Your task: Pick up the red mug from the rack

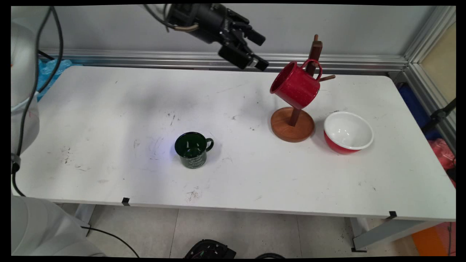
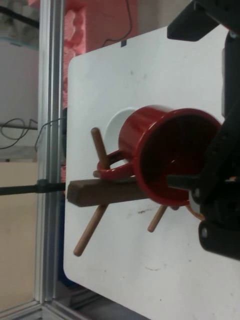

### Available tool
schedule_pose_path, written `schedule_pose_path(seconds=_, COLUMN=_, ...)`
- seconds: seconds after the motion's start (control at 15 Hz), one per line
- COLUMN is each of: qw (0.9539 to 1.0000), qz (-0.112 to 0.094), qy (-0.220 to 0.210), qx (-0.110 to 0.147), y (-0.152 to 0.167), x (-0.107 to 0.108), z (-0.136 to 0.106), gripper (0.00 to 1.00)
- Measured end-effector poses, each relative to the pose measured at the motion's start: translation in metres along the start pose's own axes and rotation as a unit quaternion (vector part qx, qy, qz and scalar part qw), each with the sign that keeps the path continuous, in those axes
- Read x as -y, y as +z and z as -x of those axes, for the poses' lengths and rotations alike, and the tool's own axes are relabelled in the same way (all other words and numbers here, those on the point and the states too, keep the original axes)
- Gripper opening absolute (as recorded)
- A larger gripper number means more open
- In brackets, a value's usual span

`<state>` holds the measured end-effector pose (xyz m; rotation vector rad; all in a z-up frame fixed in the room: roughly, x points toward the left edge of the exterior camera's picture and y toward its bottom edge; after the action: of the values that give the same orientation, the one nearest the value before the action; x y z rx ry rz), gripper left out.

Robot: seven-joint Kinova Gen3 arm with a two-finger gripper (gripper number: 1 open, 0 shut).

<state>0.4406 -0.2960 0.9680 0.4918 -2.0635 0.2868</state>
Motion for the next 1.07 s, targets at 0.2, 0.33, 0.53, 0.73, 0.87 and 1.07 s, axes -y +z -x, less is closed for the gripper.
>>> schedule_pose_path(seconds=0.2, qw=1.0, qz=0.003, qy=-0.005, qx=0.003, y=0.018, x=0.006, z=-0.002, gripper=1.0)
schedule_pose_path(seconds=0.33, qw=0.9999, qz=0.006, qy=-0.005, qx=0.008, y=0.031, x=0.01, z=-0.001, gripper=1.0)
schedule_pose_path(seconds=0.53, qw=0.9997, qz=0.011, qy=-0.004, qx=0.021, y=0.05, x=0.015, z=0.003, gripper=1.0)
schedule_pose_path(seconds=0.73, qw=0.9994, qz=0.016, qy=-0.005, qx=0.031, y=0.069, x=0.02, z=0.008, gripper=1.0)
schedule_pose_path(seconds=0.87, qw=0.9992, qz=0.02, qy=-0.008, qx=0.035, y=0.08, x=0.022, z=0.01, gripper=1.0)
schedule_pose_path(seconds=1.07, qw=0.9988, qz=0.027, qy=-0.013, qx=0.038, y=0.093, x=0.023, z=0.013, gripper=1.0)
